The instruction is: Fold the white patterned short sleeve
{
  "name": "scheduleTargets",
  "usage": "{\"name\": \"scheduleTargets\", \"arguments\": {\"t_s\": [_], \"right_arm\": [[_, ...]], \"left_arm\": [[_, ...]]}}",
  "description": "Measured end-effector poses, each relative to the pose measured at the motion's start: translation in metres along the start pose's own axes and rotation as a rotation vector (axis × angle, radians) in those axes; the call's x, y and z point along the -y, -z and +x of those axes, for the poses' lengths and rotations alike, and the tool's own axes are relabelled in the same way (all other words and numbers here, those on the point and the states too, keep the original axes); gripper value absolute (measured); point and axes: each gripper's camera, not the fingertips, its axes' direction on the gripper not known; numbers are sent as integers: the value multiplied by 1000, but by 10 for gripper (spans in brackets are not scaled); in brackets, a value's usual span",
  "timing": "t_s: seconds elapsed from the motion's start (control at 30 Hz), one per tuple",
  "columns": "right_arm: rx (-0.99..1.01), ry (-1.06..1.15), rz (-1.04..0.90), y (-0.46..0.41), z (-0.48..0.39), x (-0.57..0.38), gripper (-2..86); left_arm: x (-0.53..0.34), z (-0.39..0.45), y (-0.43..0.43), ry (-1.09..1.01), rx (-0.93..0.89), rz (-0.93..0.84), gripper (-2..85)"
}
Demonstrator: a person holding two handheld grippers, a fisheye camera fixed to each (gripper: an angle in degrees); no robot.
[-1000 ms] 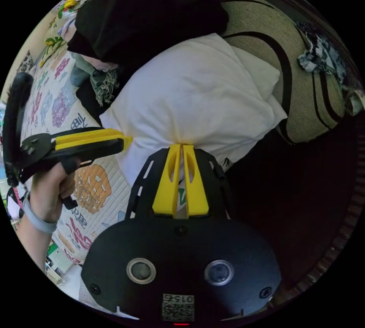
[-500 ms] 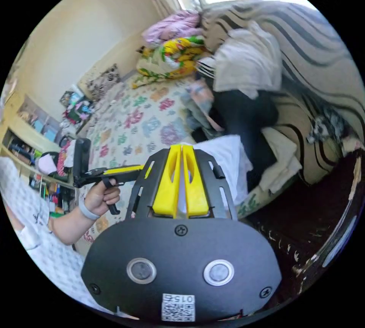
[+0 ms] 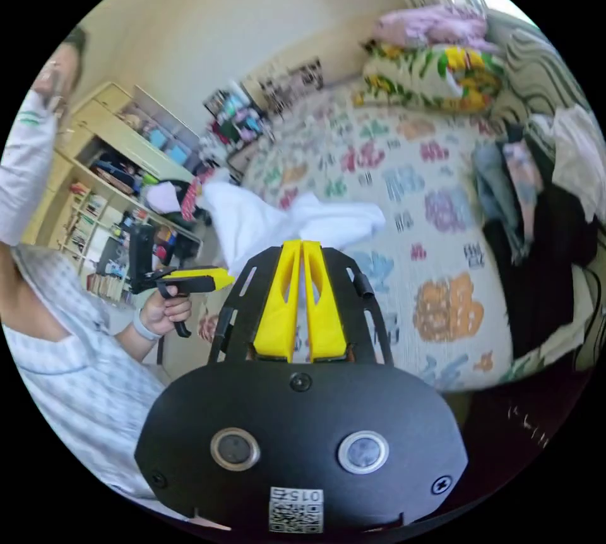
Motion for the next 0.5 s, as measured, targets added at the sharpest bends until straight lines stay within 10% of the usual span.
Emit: {"name": "scheduleTargets", "arguments": {"t_s": [0.13, 0.5], "right_arm": [[-139, -120, -423, -118, 32, -31, -8], [-205, 189, -282, -241, -49, 119, 56]], "left_arm": [[-56, -70, -46, 133, -118, -213, 9], [-81, -202, 57, 290, 392, -74, 87]]}}
